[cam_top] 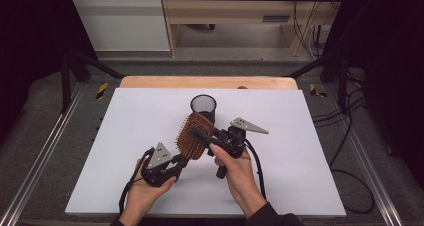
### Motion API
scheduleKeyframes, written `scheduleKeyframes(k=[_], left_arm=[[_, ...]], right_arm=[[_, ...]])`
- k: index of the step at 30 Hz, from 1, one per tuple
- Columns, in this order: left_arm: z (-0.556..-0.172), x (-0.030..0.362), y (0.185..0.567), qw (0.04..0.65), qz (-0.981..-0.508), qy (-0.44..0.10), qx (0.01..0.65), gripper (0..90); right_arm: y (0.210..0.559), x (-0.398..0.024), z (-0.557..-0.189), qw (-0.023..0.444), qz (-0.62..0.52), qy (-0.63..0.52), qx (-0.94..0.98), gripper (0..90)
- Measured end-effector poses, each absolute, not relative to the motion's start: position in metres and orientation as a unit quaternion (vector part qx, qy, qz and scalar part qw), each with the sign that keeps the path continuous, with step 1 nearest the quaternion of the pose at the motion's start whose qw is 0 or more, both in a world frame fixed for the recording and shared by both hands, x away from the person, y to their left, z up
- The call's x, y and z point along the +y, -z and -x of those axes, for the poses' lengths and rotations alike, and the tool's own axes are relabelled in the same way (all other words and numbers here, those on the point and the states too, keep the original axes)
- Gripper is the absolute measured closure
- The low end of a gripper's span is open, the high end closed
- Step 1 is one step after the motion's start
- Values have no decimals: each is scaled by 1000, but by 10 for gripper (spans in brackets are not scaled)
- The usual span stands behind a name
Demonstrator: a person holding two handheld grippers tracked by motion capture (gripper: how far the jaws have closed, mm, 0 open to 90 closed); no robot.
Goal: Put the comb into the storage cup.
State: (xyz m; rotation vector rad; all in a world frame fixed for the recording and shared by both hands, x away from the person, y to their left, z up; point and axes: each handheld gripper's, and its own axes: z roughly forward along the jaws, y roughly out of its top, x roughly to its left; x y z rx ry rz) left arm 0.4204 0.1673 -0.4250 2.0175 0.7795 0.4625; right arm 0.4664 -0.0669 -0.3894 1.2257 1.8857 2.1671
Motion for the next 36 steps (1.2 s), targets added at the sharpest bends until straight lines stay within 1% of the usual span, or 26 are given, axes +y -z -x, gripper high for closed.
scheduleKeyframes(k=[6,11,15,20,22,26,30,33,36], left_arm=[[-423,172,424,462,-805,-188,323,726],[-425,176,424,480,-789,-179,340,711],[-425,177,424,482,-784,-186,344,699],[-426,180,423,484,-780,-192,347,632],[-426,180,423,482,-780,-196,347,592],[-424,185,423,483,-776,-200,352,470],[-420,199,423,487,-774,-206,349,356],[-415,214,424,490,-768,-225,345,240],[-408,234,424,499,-748,-245,362,113]], right_arm=[[382,-62,-470,11,-397,-688,607,529],[377,-59,-473,11,-396,-685,611,532],[375,-57,-475,14,-398,-685,610,532],[371,-60,-478,17,-405,-687,603,531],[369,-62,-480,18,-408,-689,599,531],[362,-70,-485,32,-413,-687,596,530],[355,-83,-492,47,-421,-687,591,530],[351,-93,-498,56,-429,-685,586,529],[350,-101,-503,64,-436,-684,582,528]])
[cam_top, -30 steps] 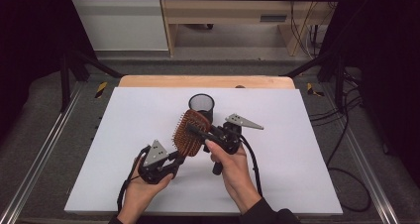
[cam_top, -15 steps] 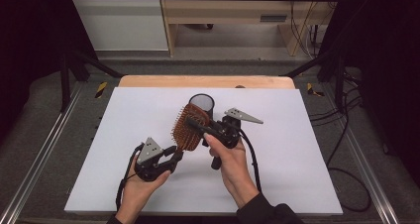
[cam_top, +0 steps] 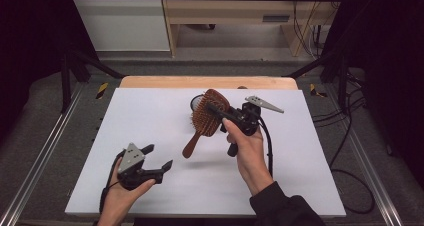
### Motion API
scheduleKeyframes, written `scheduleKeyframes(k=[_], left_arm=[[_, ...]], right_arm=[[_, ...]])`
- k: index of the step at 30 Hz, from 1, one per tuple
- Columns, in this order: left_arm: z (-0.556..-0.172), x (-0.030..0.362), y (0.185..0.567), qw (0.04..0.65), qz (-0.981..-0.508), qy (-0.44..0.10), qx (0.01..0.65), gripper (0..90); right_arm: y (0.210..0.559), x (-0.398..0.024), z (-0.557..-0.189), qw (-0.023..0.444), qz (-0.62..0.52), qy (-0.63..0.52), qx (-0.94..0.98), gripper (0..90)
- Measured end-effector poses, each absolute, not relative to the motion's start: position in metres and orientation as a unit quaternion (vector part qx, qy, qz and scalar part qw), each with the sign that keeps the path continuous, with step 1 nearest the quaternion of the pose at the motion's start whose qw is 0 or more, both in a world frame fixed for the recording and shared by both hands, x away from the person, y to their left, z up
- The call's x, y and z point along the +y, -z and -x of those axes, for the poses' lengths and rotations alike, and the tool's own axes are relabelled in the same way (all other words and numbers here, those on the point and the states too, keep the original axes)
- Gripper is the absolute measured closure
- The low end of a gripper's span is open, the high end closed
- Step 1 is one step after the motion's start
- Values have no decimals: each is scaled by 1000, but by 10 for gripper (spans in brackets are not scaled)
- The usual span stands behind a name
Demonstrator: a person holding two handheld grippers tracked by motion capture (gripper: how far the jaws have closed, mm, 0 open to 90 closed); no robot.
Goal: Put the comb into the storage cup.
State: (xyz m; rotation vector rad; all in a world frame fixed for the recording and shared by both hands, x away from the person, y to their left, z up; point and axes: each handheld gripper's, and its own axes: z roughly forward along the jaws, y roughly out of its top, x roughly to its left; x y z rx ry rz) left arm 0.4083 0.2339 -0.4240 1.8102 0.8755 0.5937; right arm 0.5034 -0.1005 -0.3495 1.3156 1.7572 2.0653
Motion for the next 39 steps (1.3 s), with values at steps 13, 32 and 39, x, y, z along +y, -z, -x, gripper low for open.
scheduleKeyframes(k=[13,32,39], left_arm=[[-405,287,434,513,-706,-268,407,51],[-407,289,437,517,-705,-260,410,43],[-407,289,437,517,-706,-260,409,43]], right_arm=[[345,-109,-521,74,-458,-670,579,527],[342,-114,-527,74,-468,-669,573,523],[333,-114,-525,77,-463,-674,571,522]])
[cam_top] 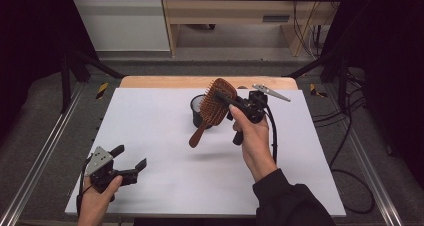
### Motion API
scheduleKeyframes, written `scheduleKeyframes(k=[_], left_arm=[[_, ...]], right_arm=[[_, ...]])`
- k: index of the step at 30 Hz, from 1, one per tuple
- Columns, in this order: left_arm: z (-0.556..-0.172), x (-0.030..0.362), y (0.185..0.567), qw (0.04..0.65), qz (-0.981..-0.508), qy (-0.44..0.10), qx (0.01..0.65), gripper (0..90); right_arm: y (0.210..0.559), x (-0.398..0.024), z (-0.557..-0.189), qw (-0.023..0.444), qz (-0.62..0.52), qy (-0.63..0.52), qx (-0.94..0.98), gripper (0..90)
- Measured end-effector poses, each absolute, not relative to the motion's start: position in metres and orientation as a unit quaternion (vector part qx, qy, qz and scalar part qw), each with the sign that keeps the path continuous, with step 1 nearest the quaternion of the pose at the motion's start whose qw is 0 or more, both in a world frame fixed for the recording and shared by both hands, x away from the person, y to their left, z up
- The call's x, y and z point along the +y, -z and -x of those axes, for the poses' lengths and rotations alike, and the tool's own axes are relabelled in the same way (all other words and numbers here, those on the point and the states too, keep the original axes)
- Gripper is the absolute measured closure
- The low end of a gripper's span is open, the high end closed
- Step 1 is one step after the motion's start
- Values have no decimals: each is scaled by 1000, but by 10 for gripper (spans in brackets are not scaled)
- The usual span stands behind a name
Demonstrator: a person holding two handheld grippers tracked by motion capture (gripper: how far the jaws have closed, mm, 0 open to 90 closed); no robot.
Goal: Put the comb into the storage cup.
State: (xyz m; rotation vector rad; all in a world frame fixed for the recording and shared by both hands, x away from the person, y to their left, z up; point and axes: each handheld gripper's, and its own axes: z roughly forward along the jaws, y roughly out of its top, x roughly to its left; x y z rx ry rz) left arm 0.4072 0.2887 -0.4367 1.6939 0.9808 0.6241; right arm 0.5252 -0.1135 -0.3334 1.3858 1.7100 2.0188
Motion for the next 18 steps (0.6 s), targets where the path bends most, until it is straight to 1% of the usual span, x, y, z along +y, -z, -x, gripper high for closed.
scheduleKeyframes(k=[8,18], left_arm=[[-407,289,437,517,-705,-260,410,43],[-407,290,437,518,-704,-264,409,43]], right_arm=[[315,-113,-528,84,-456,-681,567,521],[292,-107,-545,93,-455,-687,560,520]])
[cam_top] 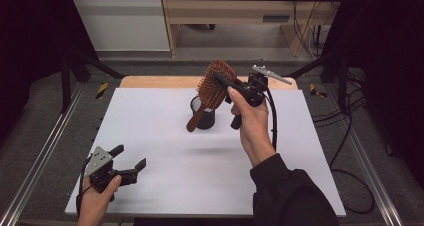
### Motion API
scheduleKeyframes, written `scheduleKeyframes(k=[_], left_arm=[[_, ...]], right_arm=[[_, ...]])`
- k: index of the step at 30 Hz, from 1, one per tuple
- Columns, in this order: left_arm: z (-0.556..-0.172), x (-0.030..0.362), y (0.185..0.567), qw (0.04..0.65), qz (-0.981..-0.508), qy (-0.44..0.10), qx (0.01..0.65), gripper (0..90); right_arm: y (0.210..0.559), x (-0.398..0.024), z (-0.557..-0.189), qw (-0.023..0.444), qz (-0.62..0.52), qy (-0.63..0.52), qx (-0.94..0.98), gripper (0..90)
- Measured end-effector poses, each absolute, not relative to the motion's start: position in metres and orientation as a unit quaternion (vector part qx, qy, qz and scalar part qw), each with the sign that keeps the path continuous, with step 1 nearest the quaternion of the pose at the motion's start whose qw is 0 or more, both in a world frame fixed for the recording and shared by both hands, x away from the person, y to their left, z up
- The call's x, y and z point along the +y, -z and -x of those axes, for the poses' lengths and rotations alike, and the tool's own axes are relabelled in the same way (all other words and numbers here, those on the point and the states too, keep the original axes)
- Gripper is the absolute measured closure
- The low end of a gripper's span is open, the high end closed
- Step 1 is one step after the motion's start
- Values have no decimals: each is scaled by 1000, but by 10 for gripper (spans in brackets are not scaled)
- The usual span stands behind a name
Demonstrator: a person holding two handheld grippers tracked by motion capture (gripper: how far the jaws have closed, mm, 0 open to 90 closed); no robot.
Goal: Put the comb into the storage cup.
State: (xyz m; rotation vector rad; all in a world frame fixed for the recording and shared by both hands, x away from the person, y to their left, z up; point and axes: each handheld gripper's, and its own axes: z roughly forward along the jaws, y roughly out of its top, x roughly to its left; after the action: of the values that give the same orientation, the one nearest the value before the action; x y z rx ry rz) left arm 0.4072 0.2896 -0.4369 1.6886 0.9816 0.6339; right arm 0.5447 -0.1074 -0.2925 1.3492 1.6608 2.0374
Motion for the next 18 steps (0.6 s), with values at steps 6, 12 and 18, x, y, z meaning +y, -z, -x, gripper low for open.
scheduleKeyframes(k=[6,12,18], left_arm=[[-407,290,437,518,-703,-265,409,43],[-407,290,437,518,-703,-267,408,43],[-407,291,436,520,-702,-270,405,39]], right_arm=[[282,-105,-560,104,-456,-691,552,520],[277,-104,-575,112,-465,-688,546,520],[273,-104,-589,126,-472,-684,542,520]])
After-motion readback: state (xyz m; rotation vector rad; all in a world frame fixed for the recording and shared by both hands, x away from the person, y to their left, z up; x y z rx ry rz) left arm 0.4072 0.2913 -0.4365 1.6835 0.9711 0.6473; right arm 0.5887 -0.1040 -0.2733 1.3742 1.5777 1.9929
